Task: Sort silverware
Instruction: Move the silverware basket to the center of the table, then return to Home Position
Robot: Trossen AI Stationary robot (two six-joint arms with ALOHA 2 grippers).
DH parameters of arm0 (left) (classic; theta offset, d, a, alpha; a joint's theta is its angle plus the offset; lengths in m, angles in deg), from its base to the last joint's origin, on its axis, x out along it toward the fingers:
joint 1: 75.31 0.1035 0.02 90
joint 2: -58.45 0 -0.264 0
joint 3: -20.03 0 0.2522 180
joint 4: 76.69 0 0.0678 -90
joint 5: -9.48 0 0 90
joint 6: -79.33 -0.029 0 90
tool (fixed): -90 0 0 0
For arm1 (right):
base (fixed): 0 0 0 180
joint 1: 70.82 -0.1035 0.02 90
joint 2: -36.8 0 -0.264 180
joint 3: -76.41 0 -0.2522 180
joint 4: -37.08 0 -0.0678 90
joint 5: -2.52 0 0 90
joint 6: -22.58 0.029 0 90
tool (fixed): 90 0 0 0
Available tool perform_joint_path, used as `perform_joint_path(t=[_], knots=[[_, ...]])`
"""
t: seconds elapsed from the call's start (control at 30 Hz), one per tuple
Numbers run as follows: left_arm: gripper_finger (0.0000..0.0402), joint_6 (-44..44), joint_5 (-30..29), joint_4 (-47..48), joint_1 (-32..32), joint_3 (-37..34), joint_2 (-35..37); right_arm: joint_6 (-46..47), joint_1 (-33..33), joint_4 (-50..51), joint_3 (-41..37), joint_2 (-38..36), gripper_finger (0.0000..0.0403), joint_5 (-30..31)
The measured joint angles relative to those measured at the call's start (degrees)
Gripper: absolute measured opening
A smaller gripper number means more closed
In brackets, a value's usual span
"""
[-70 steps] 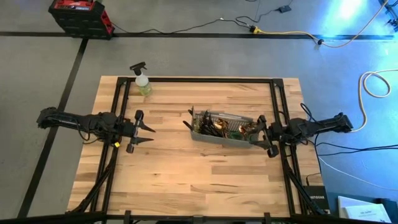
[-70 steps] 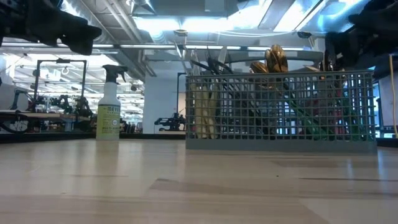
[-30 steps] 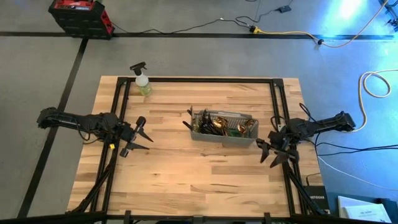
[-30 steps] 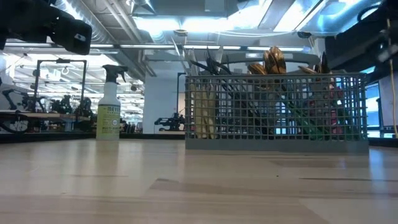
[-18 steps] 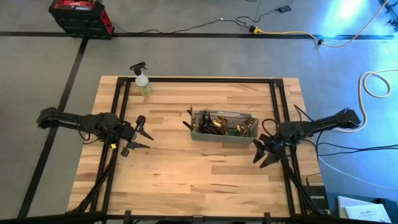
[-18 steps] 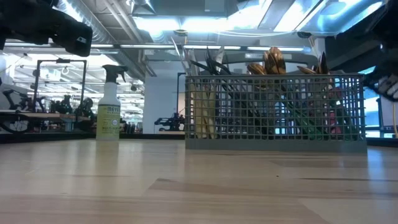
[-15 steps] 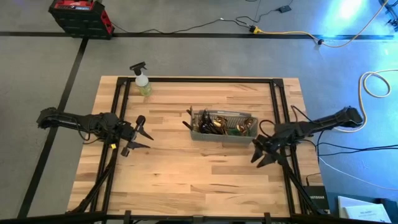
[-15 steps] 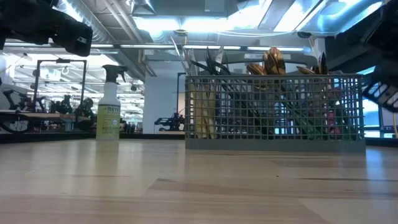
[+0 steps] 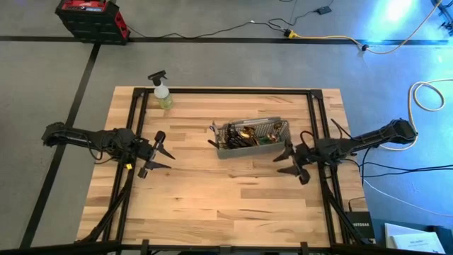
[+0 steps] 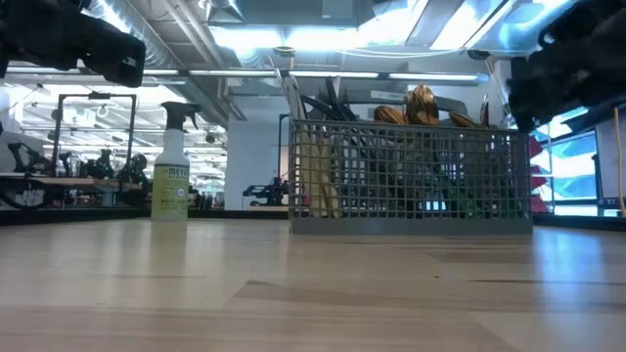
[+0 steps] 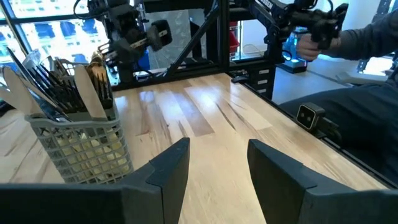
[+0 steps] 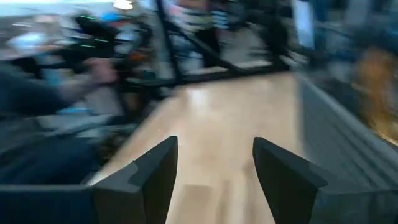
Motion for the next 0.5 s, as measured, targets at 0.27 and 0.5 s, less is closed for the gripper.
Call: perform_joint_path(t=[0.27,0.5], knots=[[0.0149,-2.4,0.0,-0.1,0.0,0.0,0.3,-5.0,0.0,-1.3,0.0,0.0,0.0193,-10.9],[0.0149,-3.0,0.6,2.3,0.0,0.0,4.6,-6.1,0.0,4.8,0.0,-2.5,0.0193,-10.7]])
